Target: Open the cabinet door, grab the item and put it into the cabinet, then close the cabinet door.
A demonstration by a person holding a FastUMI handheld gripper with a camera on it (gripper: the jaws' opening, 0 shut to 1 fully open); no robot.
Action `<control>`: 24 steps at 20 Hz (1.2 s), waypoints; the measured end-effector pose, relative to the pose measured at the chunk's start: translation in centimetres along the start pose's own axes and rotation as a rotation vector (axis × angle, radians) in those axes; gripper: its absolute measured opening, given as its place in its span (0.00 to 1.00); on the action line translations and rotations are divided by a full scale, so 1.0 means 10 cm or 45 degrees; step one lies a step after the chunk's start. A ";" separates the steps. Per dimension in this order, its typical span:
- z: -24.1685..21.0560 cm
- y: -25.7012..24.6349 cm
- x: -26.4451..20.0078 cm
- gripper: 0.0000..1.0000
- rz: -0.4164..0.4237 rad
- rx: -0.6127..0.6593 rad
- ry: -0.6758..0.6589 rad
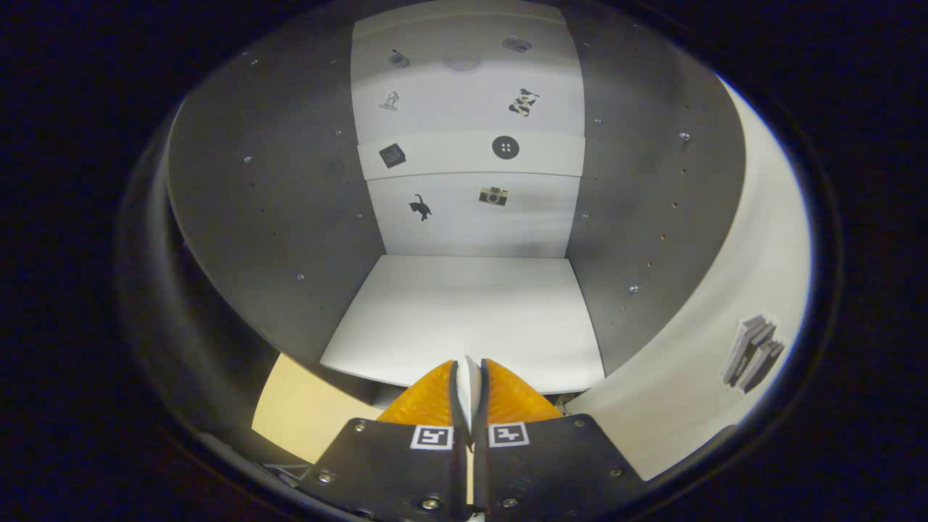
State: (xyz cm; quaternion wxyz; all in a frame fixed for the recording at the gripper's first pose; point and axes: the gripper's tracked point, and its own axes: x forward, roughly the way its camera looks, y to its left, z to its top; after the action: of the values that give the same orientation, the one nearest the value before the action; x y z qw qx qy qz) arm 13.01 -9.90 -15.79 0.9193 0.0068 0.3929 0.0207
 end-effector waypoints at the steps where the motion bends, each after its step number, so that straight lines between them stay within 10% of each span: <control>1: 0.00 -0.01 0.04 0.04 -0.004 0.000 0.022; 24: 0.08 0.05 0.64 0.14 -0.032 -0.035 0.211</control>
State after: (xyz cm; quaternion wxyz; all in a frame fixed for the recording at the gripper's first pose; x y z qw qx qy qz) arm 17.98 -9.16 -19.87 0.8838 -0.0126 0.4674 0.0152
